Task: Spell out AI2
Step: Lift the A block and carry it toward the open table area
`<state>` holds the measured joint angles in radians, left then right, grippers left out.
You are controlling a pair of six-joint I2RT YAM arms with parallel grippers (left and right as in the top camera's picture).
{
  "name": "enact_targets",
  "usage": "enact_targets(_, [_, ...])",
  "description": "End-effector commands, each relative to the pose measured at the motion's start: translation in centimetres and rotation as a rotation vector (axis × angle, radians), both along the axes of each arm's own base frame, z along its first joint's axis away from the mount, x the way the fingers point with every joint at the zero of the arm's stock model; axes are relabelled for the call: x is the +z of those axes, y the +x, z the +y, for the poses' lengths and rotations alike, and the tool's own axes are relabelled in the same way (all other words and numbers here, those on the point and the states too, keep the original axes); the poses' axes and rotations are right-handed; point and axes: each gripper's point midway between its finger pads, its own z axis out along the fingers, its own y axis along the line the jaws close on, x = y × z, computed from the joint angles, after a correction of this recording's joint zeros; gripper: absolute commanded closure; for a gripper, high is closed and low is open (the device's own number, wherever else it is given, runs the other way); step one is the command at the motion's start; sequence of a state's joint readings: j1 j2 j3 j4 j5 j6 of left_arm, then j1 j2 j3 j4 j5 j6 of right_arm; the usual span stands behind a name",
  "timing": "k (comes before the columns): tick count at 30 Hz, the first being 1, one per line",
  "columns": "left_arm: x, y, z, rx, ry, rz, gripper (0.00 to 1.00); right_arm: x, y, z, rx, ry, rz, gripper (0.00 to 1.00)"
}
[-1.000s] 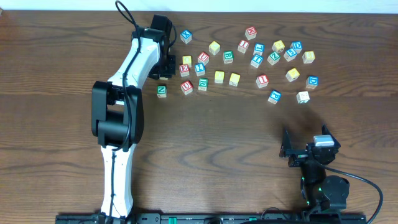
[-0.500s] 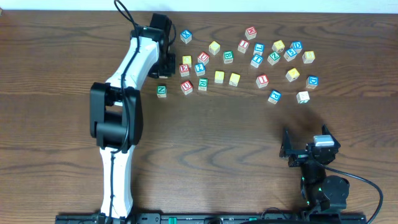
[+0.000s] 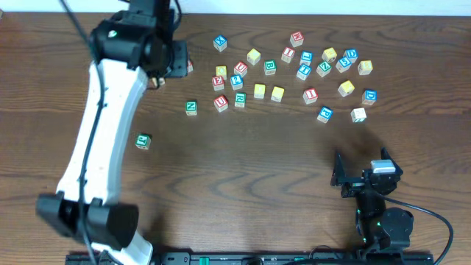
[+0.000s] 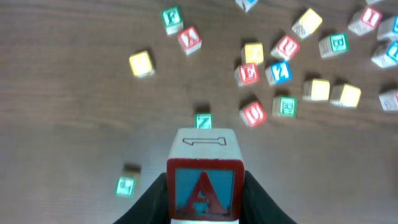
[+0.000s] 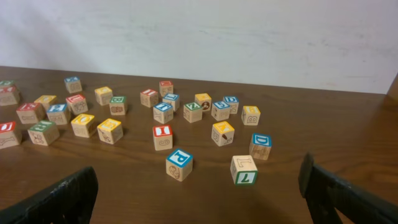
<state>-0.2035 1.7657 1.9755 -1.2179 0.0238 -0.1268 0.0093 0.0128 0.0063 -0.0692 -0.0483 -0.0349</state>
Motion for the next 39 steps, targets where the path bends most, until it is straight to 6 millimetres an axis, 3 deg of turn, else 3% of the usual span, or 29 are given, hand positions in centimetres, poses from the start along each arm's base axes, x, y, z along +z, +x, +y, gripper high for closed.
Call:
enact_targets(1, [2.0, -2.6, 0.7, 0.011, -0.004, 0.002, 0.79, -0.1, 0.0, -0.3, -0.015, 0.011, 0.002, 0.01])
enact_targets(4, [2.2, -5.2, 1.1, 0.015, -0.005, 0.02, 0.79, -0.1, 0.0, -0.3, -0.015, 0.012, 0.002, 0.01])
enact_targets(8, [0.2, -7.5, 1.5, 0.016, -0.001, 0.043, 0.79, -0.1, 0.0, -0.3, -0.015, 0.012, 0.002, 0.01])
enact_targets(11, [-2.3, -9.1, 1.5, 0.042, -0.037, 0.053, 0.79, -0.1, 0.0, -0.3, -0.015, 0.012, 0.002, 0.01])
enact_targets(13, [-4.9, -10.5, 0.3, 0.013, -0.117, 0.05, 0.79, -0.1, 0.0, -0.3, -0.015, 0.012, 0.002, 0.01])
enact_targets(20, [-11.3, -12.5, 0.2, 0.065, -0.154, 0.112, 0.79, -0.1, 0.0, -0.3, -0.015, 0.012, 0.002, 0.01])
enact_targets(24, [-13.9, -13.0, -0.7, 0.037, -0.129, 0.196, 0.79, -0.1, 0.0, -0.3, -0.015, 0.011, 0.002, 0.01])
enact_targets(34, [-20.0, -11.8, -5.5, -0.066, -0.087, 0.314, 0.79, -0.1, 0.0, -0.3, -0.015, 0.012, 0.002, 0.01])
enact_targets(39, [-21.6, -11.5, -7.0, -0.101, -0.067, 0.352, 0.78, -0.1, 0.0, -0.3, -0.015, 0.012, 0.002, 0.01])
